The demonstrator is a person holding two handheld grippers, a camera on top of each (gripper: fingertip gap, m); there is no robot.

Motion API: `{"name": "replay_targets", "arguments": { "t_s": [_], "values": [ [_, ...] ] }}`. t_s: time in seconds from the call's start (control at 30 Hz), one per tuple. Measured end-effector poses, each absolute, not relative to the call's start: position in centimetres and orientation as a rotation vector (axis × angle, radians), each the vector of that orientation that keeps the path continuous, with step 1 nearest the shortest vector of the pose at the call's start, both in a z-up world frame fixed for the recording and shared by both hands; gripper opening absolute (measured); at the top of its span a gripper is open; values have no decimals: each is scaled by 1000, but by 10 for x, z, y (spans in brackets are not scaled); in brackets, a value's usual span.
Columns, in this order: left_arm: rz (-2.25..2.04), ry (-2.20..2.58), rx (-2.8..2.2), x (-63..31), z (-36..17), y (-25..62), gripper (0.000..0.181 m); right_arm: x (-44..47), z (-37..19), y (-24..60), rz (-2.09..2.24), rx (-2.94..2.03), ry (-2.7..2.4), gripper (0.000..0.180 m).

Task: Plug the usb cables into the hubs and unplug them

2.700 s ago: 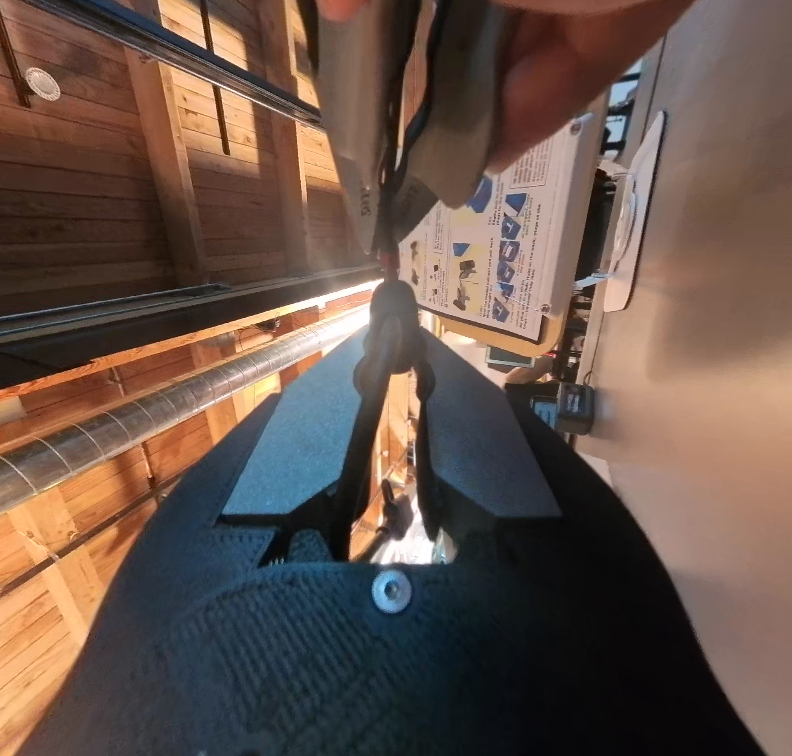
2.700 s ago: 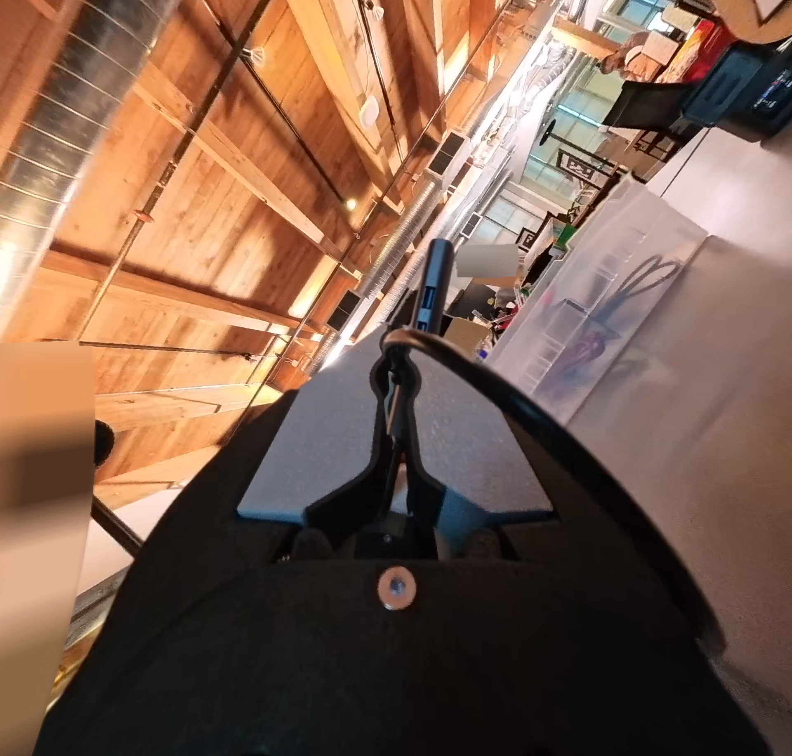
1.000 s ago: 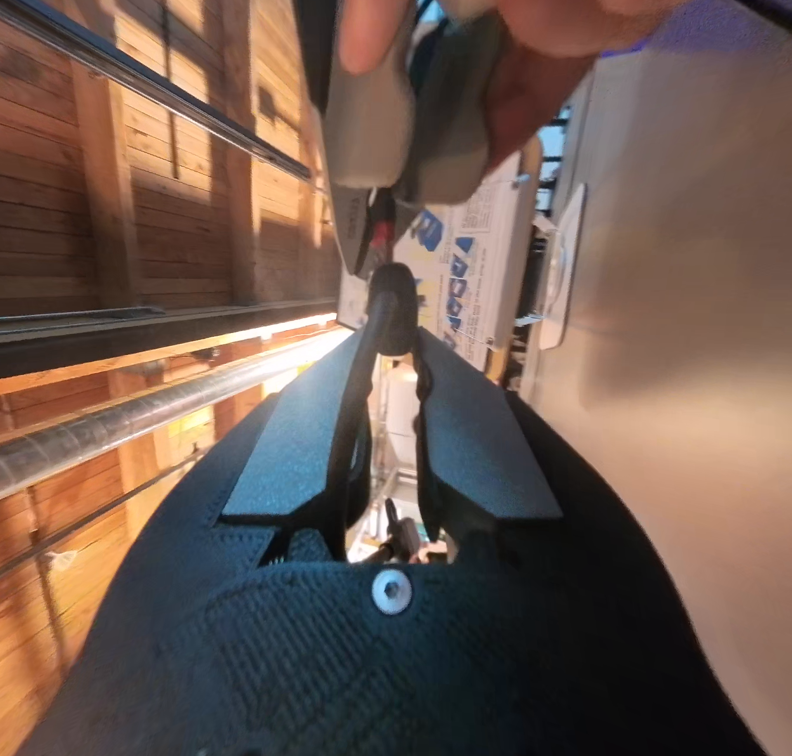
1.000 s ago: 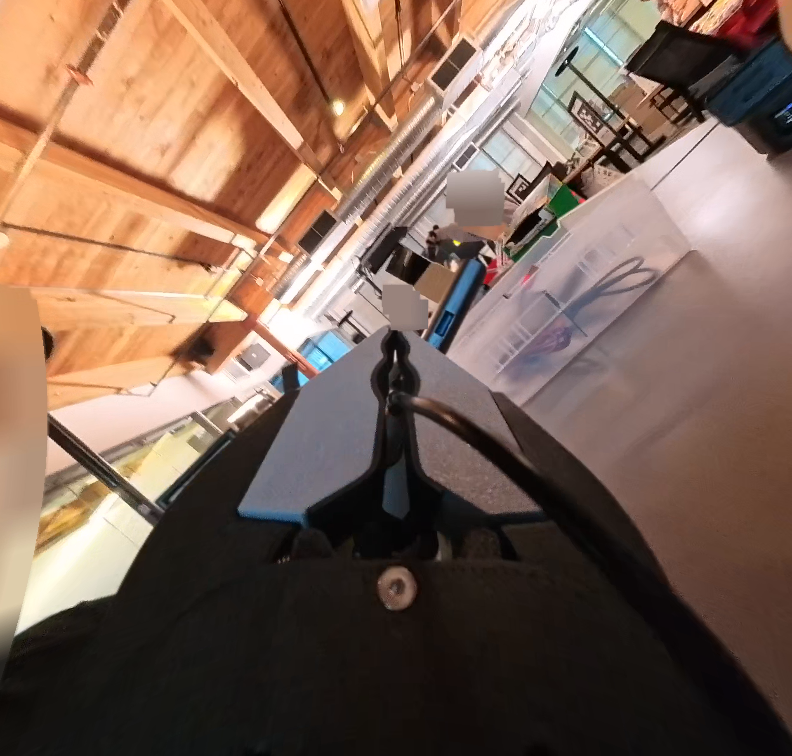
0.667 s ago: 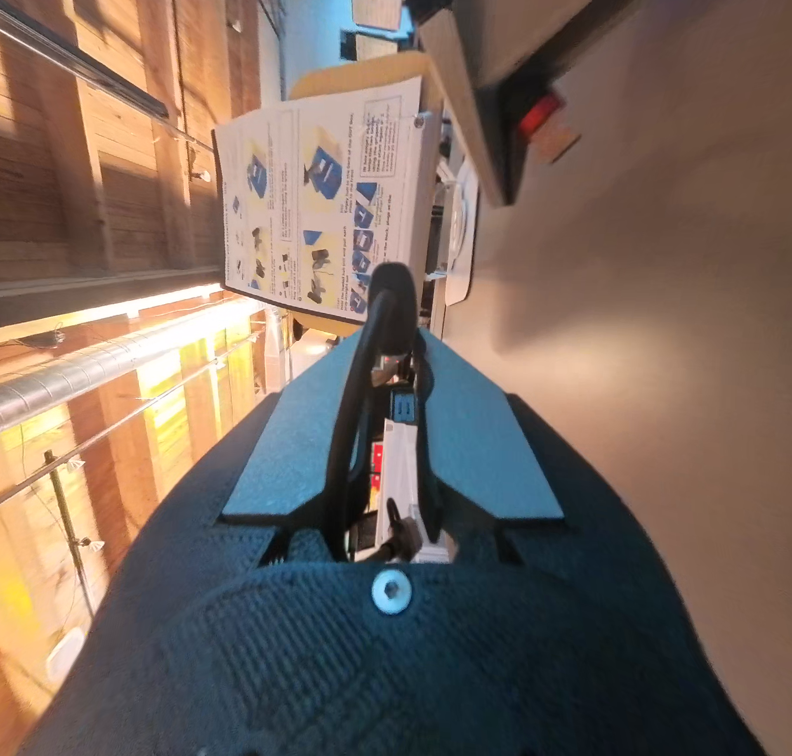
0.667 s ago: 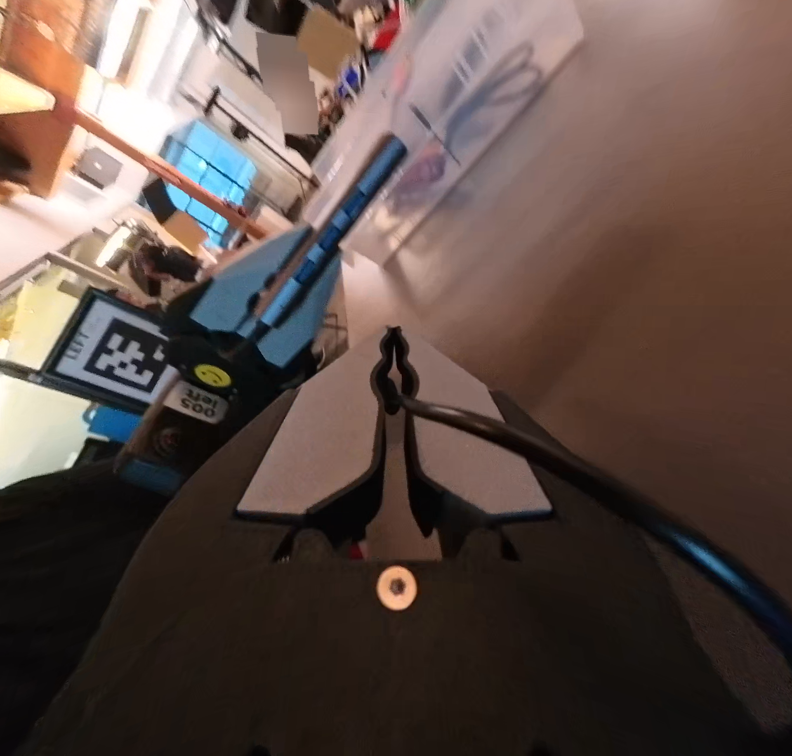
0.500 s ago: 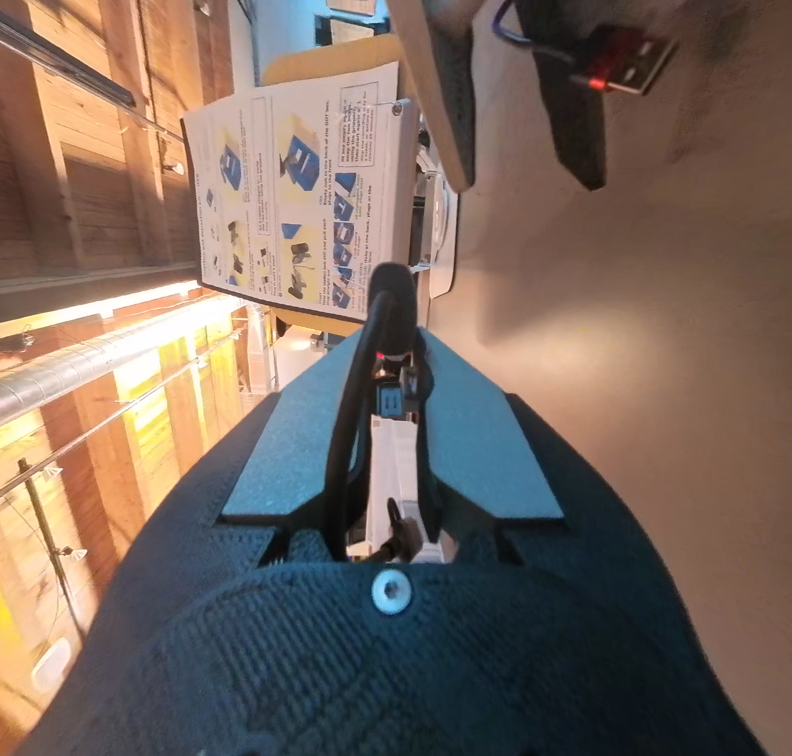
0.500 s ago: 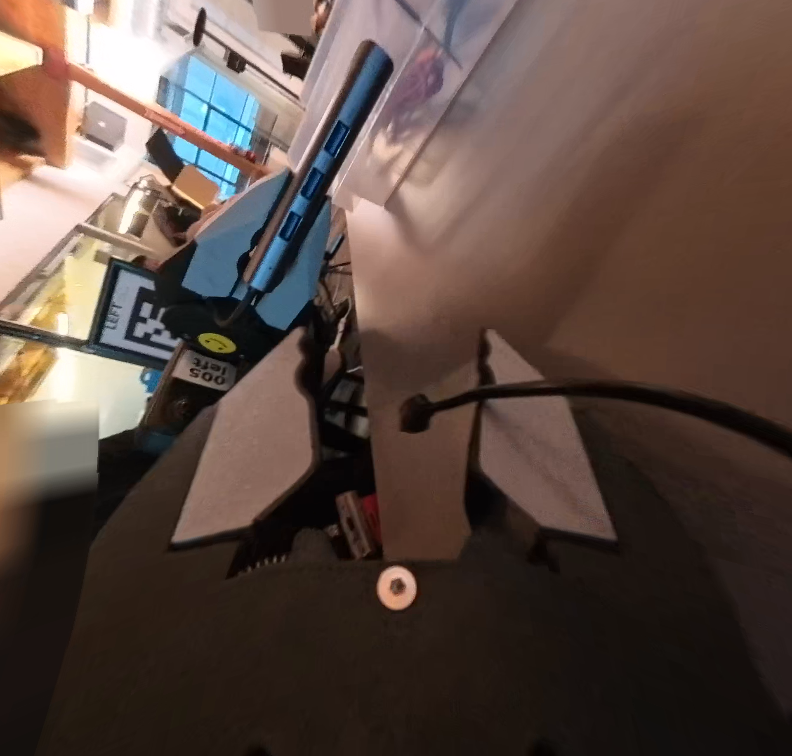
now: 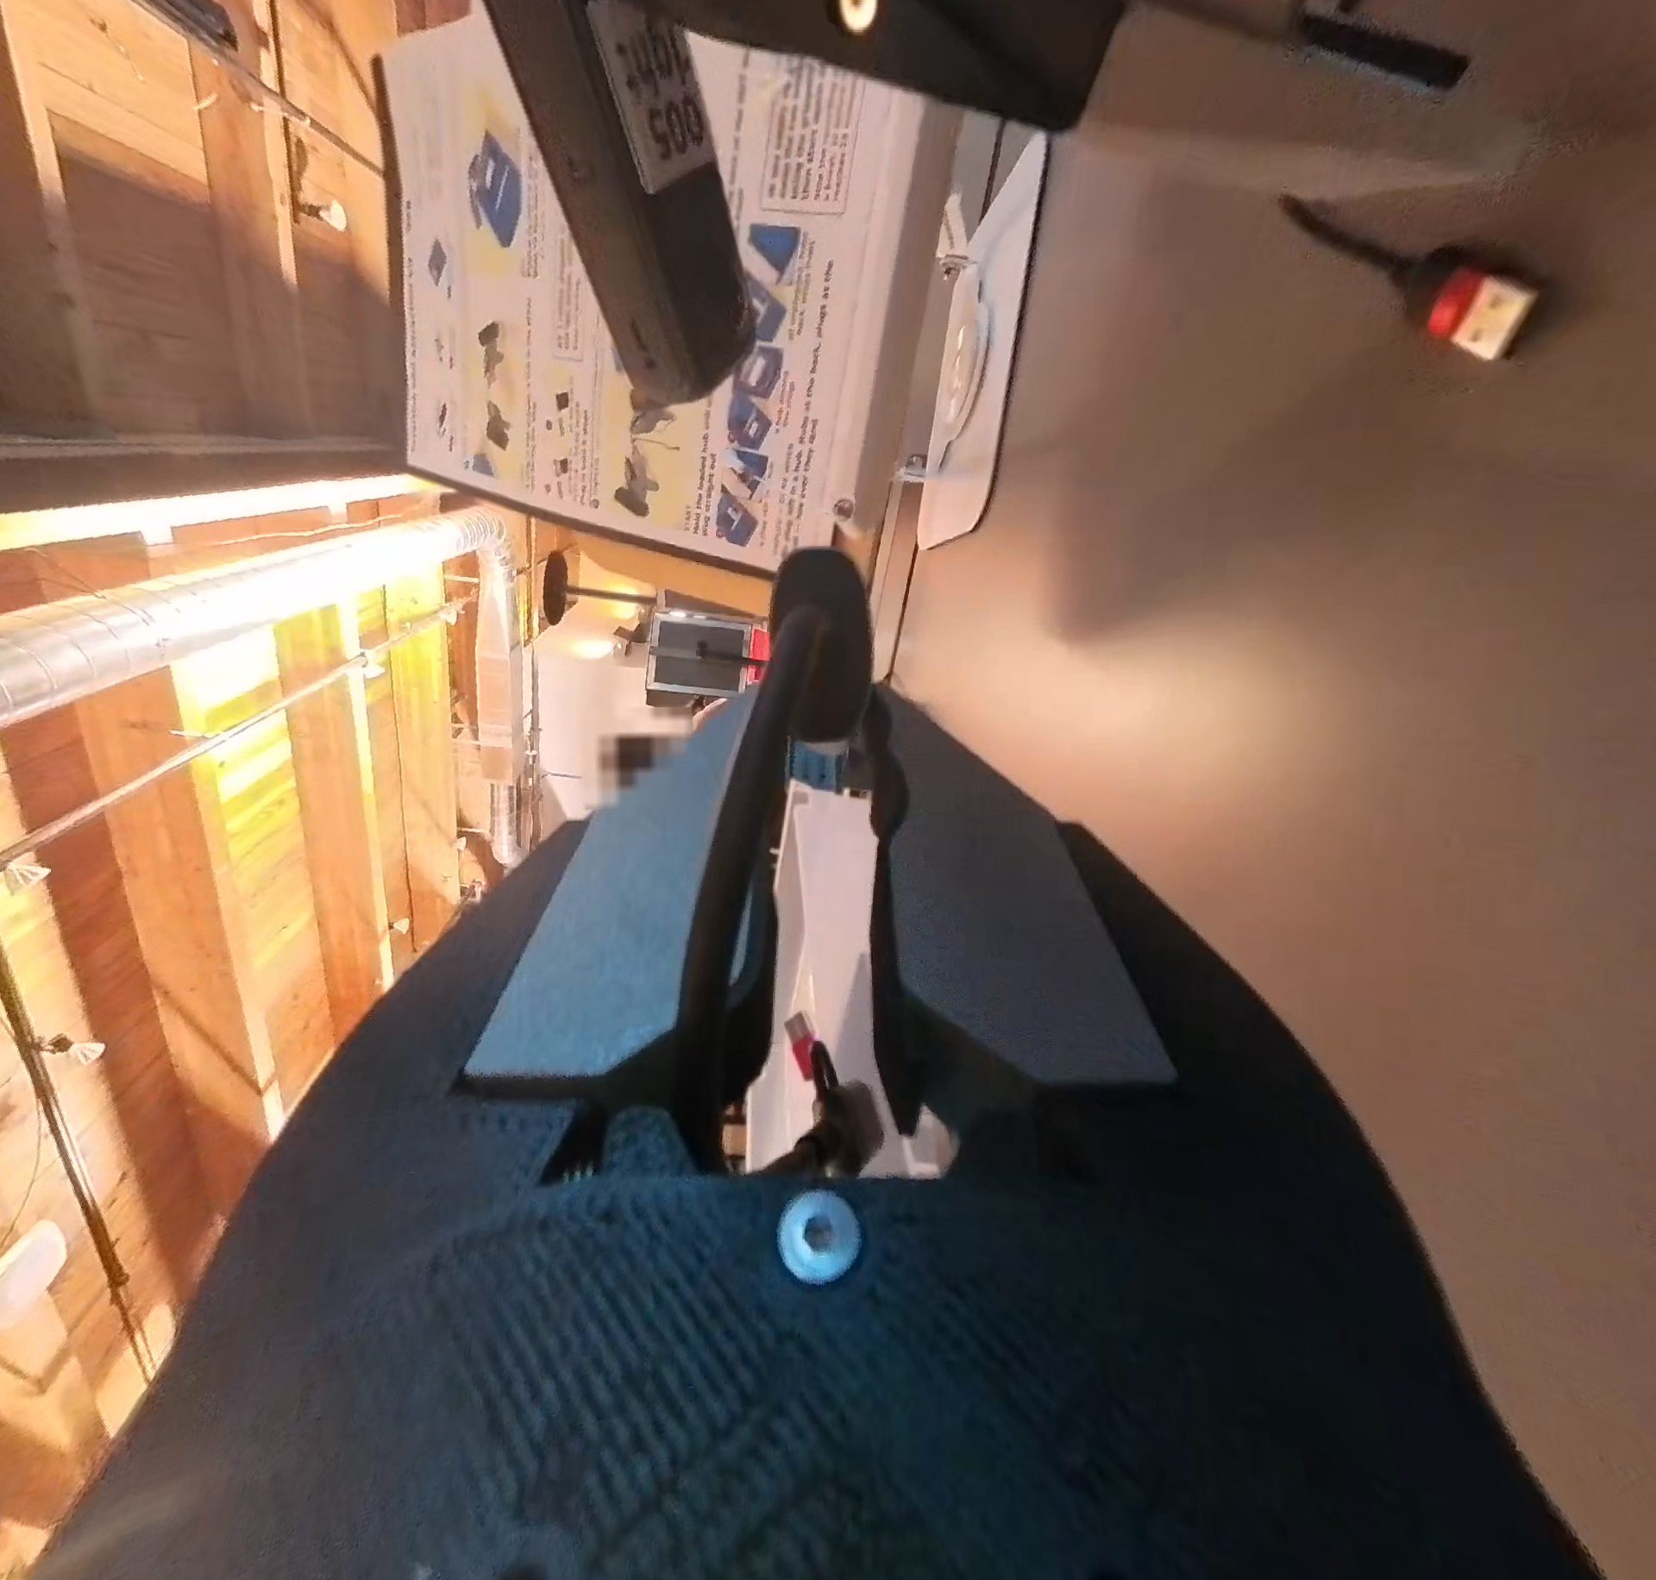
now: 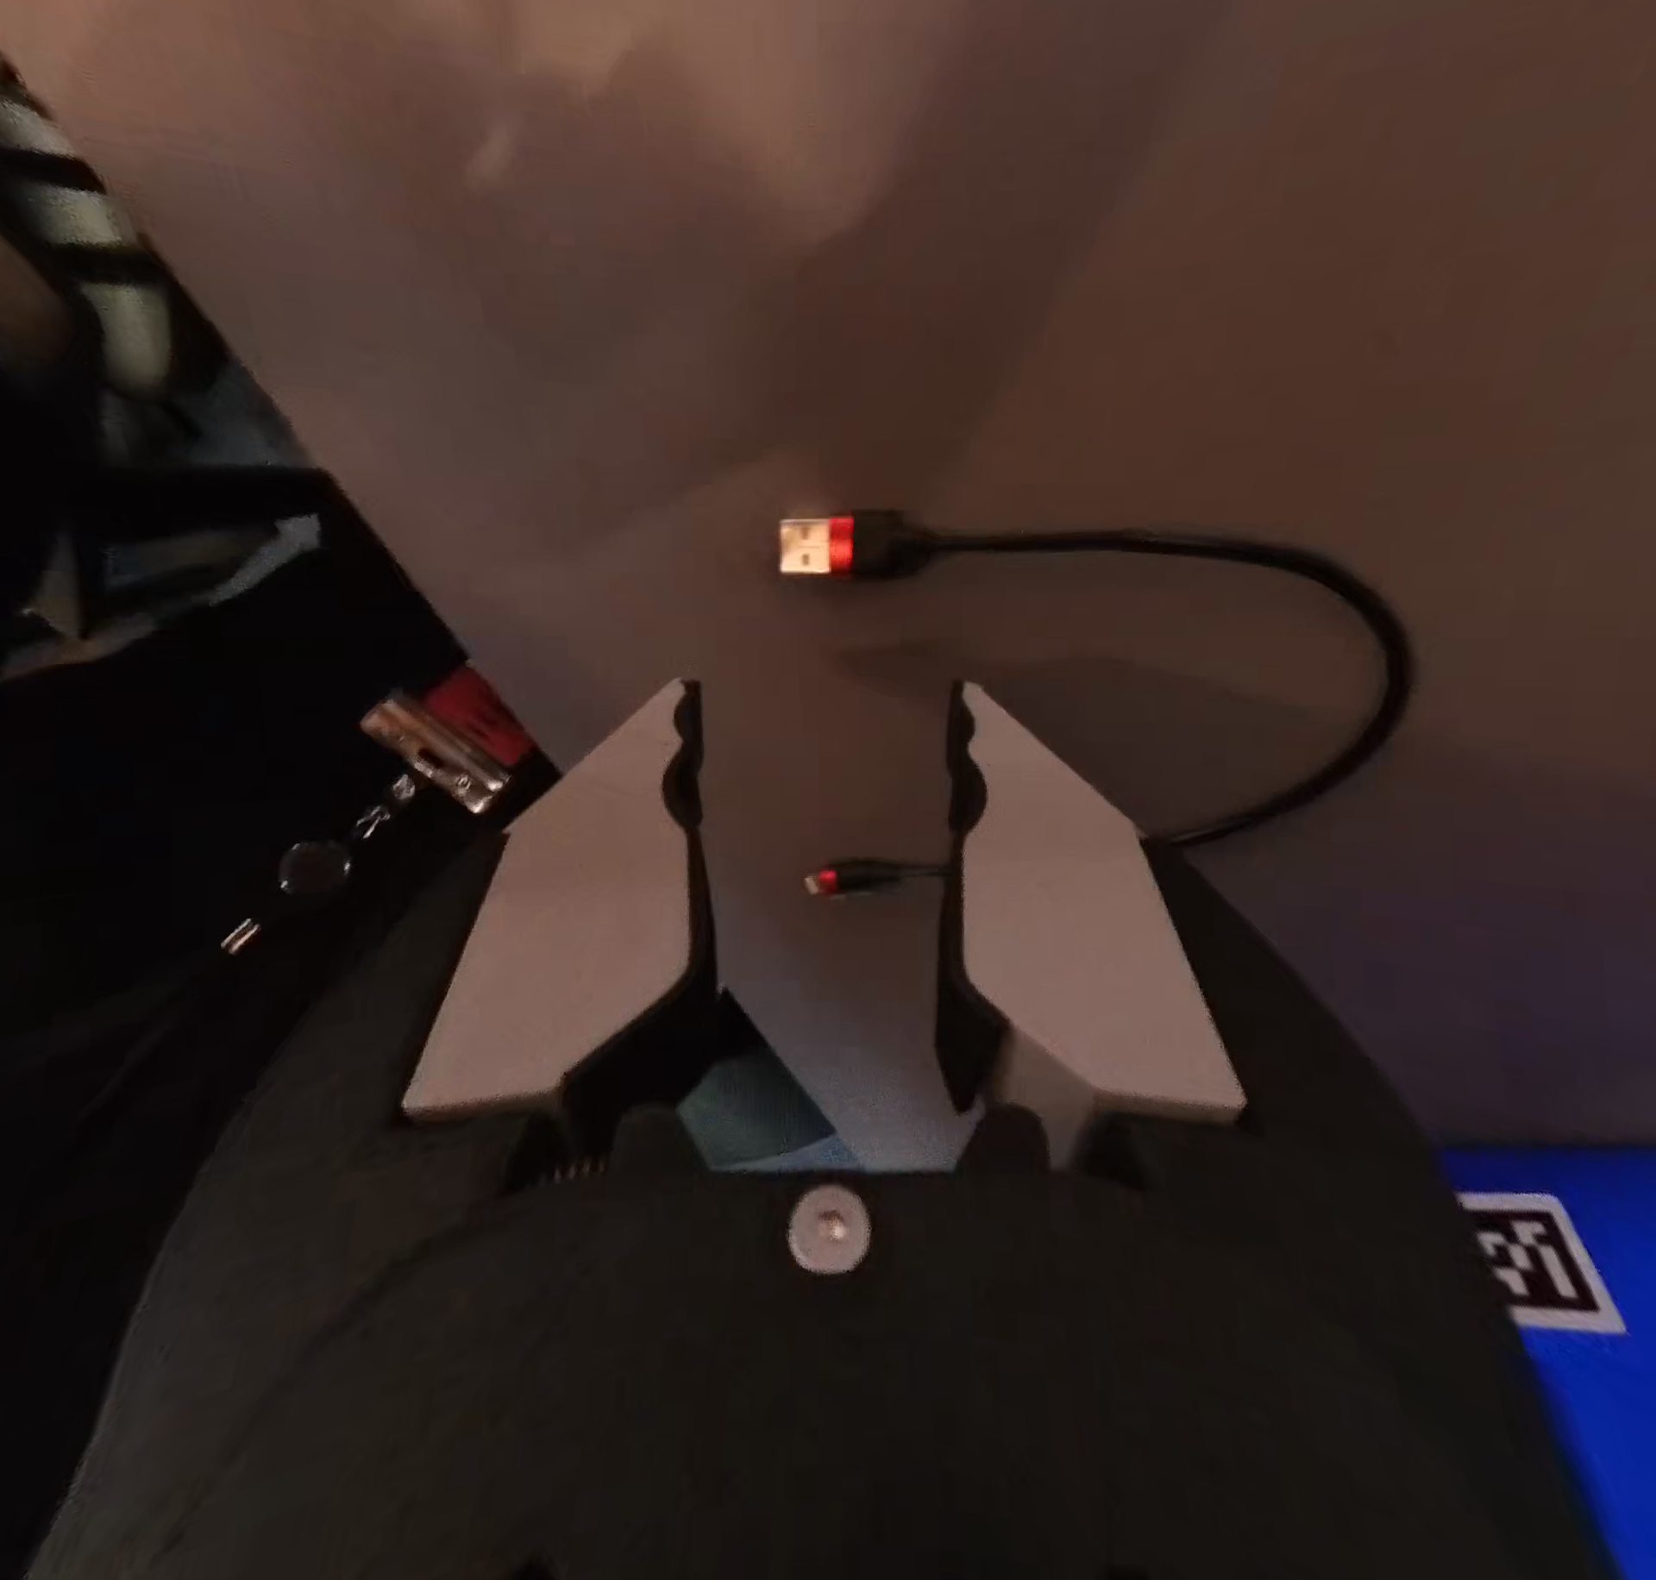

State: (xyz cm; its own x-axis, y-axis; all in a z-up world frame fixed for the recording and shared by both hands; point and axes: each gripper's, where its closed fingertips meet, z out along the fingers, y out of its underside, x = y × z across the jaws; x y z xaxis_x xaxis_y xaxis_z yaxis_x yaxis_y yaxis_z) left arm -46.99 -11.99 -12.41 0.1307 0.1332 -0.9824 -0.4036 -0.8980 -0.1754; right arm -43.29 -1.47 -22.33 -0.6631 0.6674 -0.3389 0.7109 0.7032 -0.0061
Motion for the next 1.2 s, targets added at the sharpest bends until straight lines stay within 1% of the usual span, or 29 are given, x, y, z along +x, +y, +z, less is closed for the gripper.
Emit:
{"name": "replay_targets", "arguments": {
  "t_s": [0.1,0.13,0.17,0.23,0.3,0.33,0.37,0.47,0.57,0.63,0.67,0.8,0.9,1.03,1.2],
  "values": [
    [1828,250,-2012,-470,-118,-132,13,-425,-211,-21,-261,928,2627,41],
    [1827,266,-2000,-469,-115,-134,13,-424,-207,-21,-282,841,2680,40],
    [1824,287,-1976,-467,-112,-135,14,-426,-205,-19,-299,740,2762,42],
    [1788,292,-1930,-464,-108,-135,14,-434,-204,-12,-295,502,2957,53],
    [1689,354,-1897,-456,-113,-127,13,-438,-207,-9,-286,221,3098,58],
    [1644,418,-1877,-451,-118,-122,14,-444,-209,-9,-292,97,3173,55],
    [1617,472,-1866,-446,-123,-118,14,-449,-210,-11,-307,-18,3228,49],
    [1609,511,-1918,-451,-139,-119,14,-458,-212,-19,-337,-221,3301,47],
    [1570,548,-1932,-450,-148,-117,14,-459,-219,-23,-311,-301,3248,46],
    [1562,571,-1942,-448,-151,-116,14,-460,-226,-20,-261,-329,3203,33],
    [1576,575,-1947,-450,-151,-117,14,-461,-229,-19,-247,-336,3179,30],
    [1623,578,-1952,-453,-147,-122,15,-465,-234,-22,-291,-320,3110,28],
    [1631,565,-1936,-453,-142,-124,14,-466,-238,-25,-347,-308,3057,20],
    [1645,566,-1933,-453,-139,-126,14,-460,-248,-23,-341,-280,2992,25],
    [1654,562,-1934,-453,-136,-127,14,-457,-248,-29,-407,-274,2976,19]
  ]
}}
